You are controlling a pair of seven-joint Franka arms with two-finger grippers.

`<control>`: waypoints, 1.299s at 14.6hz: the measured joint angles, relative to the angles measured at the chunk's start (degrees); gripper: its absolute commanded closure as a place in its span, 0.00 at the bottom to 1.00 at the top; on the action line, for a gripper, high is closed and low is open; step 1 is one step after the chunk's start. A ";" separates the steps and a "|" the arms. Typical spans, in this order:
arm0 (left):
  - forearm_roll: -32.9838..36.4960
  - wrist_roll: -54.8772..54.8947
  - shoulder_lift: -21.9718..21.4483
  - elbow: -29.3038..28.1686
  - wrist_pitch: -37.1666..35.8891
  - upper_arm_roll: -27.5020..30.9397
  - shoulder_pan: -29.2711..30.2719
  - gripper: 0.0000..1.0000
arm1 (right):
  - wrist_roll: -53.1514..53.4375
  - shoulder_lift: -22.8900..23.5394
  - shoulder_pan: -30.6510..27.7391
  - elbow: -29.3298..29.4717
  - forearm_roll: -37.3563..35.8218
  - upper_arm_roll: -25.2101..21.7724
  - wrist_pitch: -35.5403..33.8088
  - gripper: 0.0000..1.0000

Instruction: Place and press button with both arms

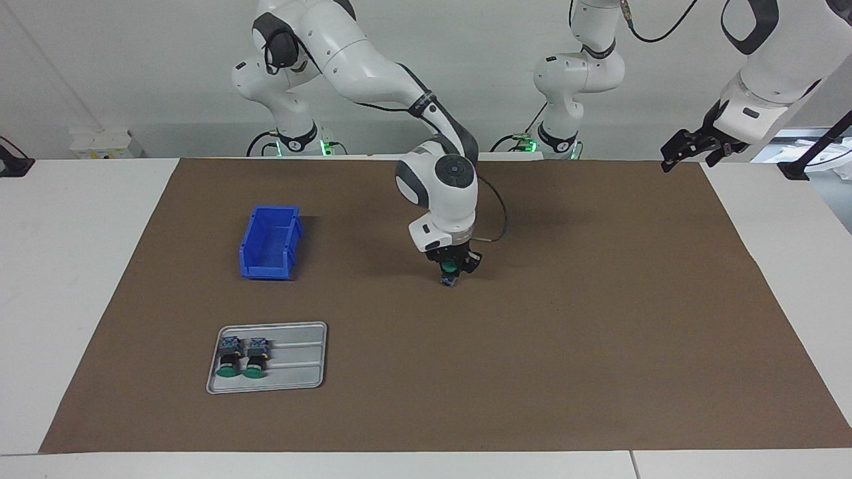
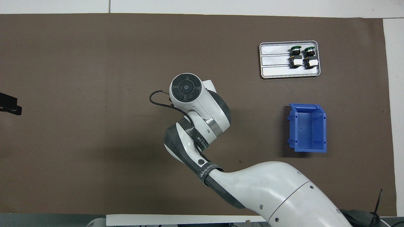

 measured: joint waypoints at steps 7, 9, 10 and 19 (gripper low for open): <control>0.00 -0.07 0.00 0.10 1.84 0.04 0.07 0.00 | -32.25 -15.25 -13.46 -8.10 -0.37 -0.83 -10.44 1.00; 0.00 -0.08 0.00 0.09 2.10 0.02 0.07 0.00 | -43.01 -23.03 -19.88 -16.51 -0.37 -0.84 -10.59 1.00; 0.00 -0.07 0.01 0.09 2.11 0.00 0.07 0.00 | -48.18 -26.60 -22.82 -20.42 -0.37 -0.84 -10.59 1.00; -1.28 -0.07 0.01 0.07 2.10 -0.03 0.07 0.00 | -66.69 -39.60 -34.54 -41.29 -0.37 -0.61 -2.69 1.00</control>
